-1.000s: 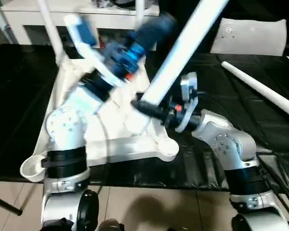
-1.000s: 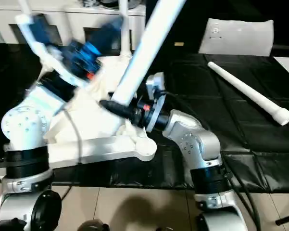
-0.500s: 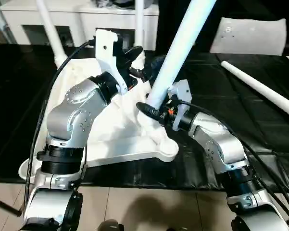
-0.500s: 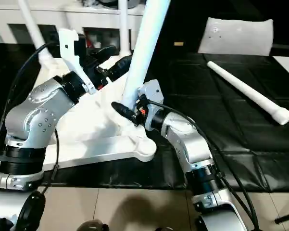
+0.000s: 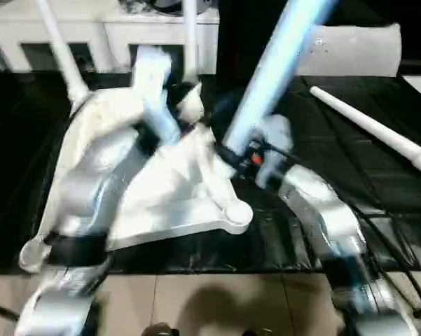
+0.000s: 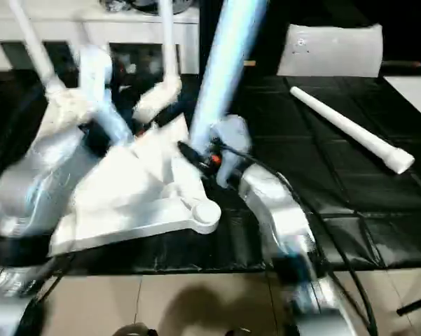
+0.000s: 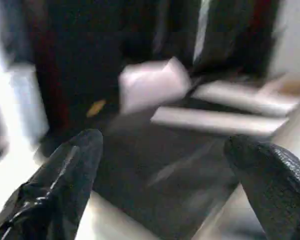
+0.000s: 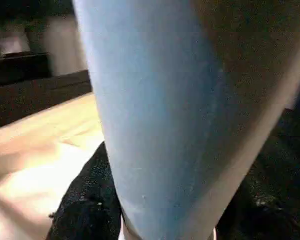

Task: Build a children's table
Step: Pick table leg

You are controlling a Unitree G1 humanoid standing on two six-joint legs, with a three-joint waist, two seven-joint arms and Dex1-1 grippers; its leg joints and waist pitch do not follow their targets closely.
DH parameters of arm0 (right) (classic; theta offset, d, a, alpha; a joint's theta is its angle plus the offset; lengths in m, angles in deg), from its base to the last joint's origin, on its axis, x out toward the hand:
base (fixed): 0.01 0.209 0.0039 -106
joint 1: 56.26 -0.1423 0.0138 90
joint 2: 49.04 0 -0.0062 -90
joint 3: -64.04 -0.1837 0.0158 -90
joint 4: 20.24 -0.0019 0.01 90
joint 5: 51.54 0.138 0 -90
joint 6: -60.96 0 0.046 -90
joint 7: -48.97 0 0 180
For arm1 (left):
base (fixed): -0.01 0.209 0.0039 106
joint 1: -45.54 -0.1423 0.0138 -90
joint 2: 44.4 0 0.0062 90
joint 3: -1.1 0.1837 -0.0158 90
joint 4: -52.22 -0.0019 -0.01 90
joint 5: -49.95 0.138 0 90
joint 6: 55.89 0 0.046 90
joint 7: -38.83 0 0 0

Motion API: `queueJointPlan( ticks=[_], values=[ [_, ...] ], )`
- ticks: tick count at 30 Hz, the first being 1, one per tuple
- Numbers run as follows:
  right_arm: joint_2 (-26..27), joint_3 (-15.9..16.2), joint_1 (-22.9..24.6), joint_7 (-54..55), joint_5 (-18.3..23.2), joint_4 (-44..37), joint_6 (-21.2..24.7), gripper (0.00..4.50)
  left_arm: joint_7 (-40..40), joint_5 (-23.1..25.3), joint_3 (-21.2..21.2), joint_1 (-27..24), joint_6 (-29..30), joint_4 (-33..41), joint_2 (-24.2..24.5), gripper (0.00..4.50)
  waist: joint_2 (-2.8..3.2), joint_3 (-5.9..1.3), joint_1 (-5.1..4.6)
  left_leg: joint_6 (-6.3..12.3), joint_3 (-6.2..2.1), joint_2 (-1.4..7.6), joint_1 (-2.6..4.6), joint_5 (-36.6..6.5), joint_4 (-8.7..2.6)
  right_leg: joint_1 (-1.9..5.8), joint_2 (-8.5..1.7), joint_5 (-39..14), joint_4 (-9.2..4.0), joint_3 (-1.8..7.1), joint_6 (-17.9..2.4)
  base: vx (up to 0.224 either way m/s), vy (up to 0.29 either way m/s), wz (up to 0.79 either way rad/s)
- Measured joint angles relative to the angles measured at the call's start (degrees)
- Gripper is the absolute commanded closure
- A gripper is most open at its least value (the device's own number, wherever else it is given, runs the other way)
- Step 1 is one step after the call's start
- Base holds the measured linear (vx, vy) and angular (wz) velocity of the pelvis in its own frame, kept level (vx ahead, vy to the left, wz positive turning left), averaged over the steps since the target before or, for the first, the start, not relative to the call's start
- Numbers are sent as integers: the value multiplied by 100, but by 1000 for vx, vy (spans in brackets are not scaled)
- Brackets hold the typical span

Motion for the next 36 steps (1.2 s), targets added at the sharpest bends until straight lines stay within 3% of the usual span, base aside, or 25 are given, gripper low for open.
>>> queueJointPlan(
  ticks=[4,9,14,17,23,36],
  values=[
    [-90,-179,262,368,-119,-387,526,259,-129,166,153,-454,-138,63,137,0,14,-3,-13,-4,-1,3,4,4,-2,-1,5,2,1,1,-3,0,0,0],
    [-141,-239,724,601,-93,-770,1002,259,-700,301,831,-1240,-450,287,347,0,22,-9,-43,-5,0,2,12,6,-3,5,4,0,0,2,0,0,0,0],
    [-168,-286,862,775,-123,-844,1038,259,-1050,460,1240,-1562,-453,411,624,0,21,-10,-108,-5,-1,2,15,6,0,8,4,0,0,2,0,0,0,0],
    [-149,-160,1020,751,-232,-1051,805,259,-1196,675,1403,-1745,-533,408,860,0,16,-12,-150,-5,-1,2,12,5,-7,6,5,-4,-3,3,6,0,0,0],
    [-46,-25,1064,613,-100,-1083,849,259,-1405,752,1473,-1768,-534,387,1074,0,16,-12,-149,-5,-1,2,12,5,-7,4,5,-4,-3,3,6,0,0,0],
    [-66,209,1176,245,-45,-1206,814,259,-1937,782,1580,-1641,-554,151,1196,115,17,-13,-138,-5,-1,1,21,5,-7,12,4,-3,-4,5,6,0,0,0]
  ],
)
